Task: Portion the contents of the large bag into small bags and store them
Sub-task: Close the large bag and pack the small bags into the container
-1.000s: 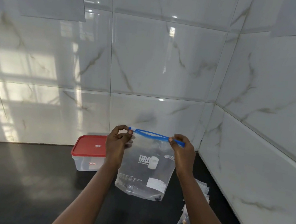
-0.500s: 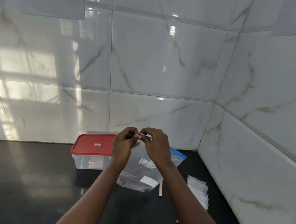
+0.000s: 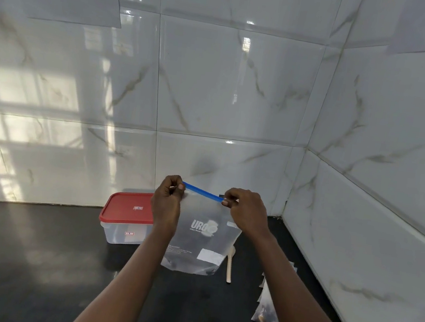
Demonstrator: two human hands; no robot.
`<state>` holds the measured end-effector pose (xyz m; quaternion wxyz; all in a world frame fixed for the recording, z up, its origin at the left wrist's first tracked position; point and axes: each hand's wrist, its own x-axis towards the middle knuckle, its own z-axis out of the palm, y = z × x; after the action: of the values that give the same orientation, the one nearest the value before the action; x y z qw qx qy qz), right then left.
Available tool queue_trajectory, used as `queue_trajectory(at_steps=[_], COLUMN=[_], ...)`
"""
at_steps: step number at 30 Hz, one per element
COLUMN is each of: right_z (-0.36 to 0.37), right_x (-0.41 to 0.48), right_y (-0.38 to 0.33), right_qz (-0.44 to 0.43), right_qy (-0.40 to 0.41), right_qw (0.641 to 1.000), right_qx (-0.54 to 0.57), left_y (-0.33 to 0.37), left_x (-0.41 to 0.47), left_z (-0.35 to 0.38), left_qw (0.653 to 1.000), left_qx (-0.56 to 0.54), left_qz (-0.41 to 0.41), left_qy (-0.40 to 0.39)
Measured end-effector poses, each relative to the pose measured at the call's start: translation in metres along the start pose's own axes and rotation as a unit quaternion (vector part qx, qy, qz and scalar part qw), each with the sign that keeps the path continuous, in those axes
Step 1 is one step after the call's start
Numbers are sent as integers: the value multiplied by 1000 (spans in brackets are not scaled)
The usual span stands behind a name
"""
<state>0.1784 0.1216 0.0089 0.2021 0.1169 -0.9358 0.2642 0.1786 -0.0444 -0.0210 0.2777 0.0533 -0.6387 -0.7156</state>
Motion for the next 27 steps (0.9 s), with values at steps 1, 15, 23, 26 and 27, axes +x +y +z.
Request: queue_trajectory(at_steps=[1, 15, 23, 26, 27], right_z=[-2, 11, 39, 44, 45], right_x=[1, -15, 3, 21, 27], right_y=[7, 65, 61, 70, 73], right_qz=[7, 138, 213, 222, 225], right_qy=[-5, -132, -24, -24, -26], right_qw=[1000, 909, 870, 871, 877], right_qx=[-7, 371, 444, 437, 424], left_y=[0, -2, -43, -64, -67], left_x=[1, 7, 20, 25, 27], left_z=[-1, -6, -14, -12, -10], left_qw=[1000, 996, 989, 978, 976], left_qx=[-5, -87, 70, 154, 163], left_qz=[-1, 4, -30, -38, -41], left_qy=[7, -11, -126, -138, -136])
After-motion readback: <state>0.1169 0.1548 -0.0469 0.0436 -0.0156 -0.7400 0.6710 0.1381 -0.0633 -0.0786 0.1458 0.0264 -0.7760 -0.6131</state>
